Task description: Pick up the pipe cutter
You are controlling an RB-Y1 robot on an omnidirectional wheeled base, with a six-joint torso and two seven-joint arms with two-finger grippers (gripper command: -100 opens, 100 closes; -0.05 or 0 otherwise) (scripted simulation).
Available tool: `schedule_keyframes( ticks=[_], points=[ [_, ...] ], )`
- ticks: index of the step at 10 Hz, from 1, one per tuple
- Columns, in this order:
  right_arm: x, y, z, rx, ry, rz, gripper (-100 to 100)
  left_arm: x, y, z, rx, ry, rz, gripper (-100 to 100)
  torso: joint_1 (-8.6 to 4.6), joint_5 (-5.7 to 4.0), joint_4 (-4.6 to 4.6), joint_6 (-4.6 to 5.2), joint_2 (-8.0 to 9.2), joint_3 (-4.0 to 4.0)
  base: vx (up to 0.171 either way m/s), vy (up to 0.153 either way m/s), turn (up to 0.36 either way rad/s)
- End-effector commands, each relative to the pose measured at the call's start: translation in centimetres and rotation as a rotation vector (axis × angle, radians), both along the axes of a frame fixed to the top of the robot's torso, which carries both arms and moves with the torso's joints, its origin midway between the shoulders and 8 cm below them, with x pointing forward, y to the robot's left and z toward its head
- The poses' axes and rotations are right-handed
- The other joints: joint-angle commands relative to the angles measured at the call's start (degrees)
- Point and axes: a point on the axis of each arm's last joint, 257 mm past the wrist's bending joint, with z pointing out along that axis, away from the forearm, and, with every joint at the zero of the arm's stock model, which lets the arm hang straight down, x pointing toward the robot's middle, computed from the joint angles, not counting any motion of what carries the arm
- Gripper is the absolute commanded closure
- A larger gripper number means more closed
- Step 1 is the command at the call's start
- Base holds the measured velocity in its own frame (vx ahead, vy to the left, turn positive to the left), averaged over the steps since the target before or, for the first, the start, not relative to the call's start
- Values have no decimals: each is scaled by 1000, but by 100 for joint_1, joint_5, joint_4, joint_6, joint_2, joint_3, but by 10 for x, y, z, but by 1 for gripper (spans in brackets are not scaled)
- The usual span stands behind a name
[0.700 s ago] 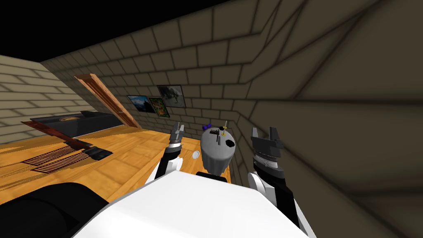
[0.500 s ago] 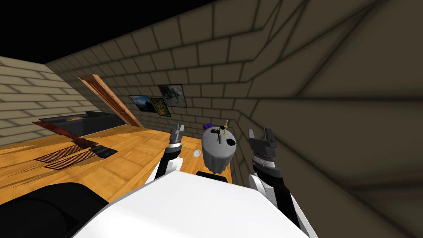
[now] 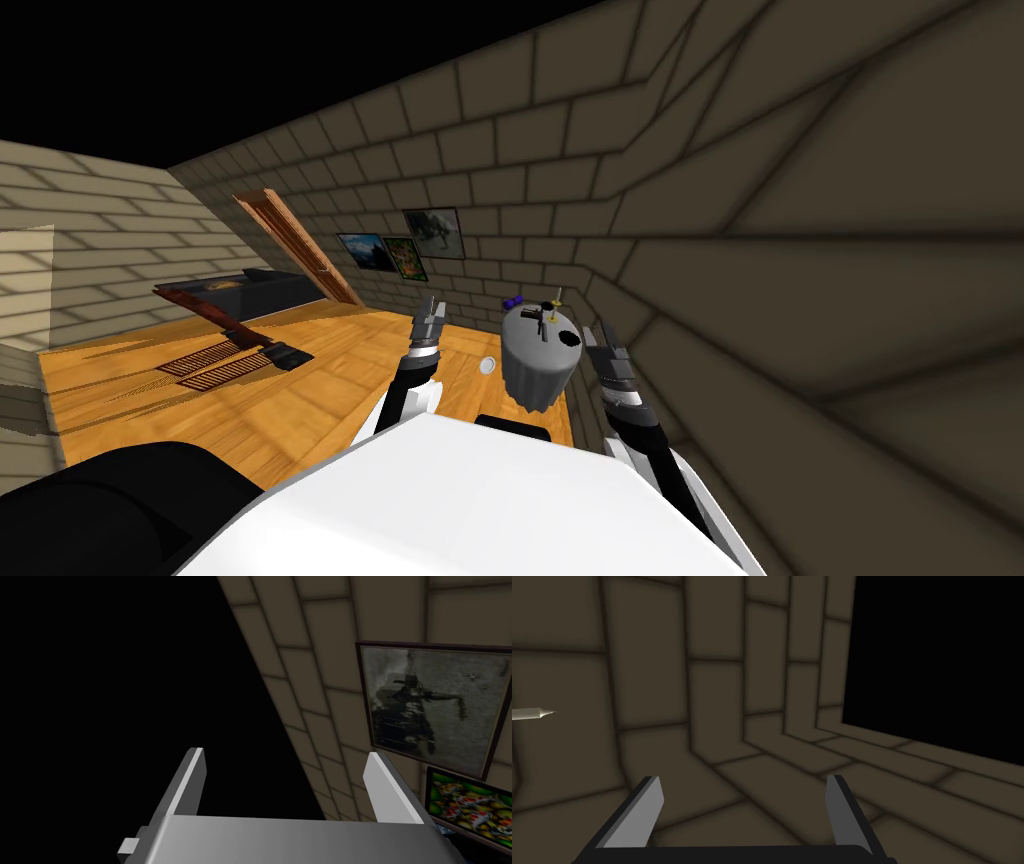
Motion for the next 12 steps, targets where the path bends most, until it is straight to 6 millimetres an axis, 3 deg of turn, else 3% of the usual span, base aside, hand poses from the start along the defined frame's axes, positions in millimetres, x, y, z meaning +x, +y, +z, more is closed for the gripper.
schedule_keyframes(
  ticks=[1,2,3,7,8,10,11,12],
  points=[
    [1,7,-33,-58,86,20,-100,0,0,0,0,0,0,0,0,0,0,0,0,0,-120,193,42],
    [2,9,-56,-94,142,31,-100,0,0,0,0,0,0,0,-5,0,-1,1,-1,-1,-140,216,80],
    [2,10,-57,-104,144,37,-100,0,0,0,0,0,0,0,4,2,1,0,5,2,-82,172,19],
    [-9,12,-163,-275,386,88,-100,0,0,0,0,0,0,0,0,1,-2,0,-11,-6,-100,202,82],
    [-10,12,-164,-285,388,93,-100,0,0,0,0,0,0,0,11,4,0,1,0,0,-95,186,17],
    [-24,6,-215,-378,501,119,-100,0,0,0,0,0,0,0,-20,-2,-3,0,-17,-9,-59,178,94],
    [-26,3,-221,-386,514,119,-100,0,0,0,0,0,0,0,-9,-1,-4,0,-23,-13,-39,150,25],
    [-35,-4,-248,-441,576,132,-100,0,0,0,0,0,0,0,-25,-2,-5,2,-29,-16,-36,135,91]
  ],
)
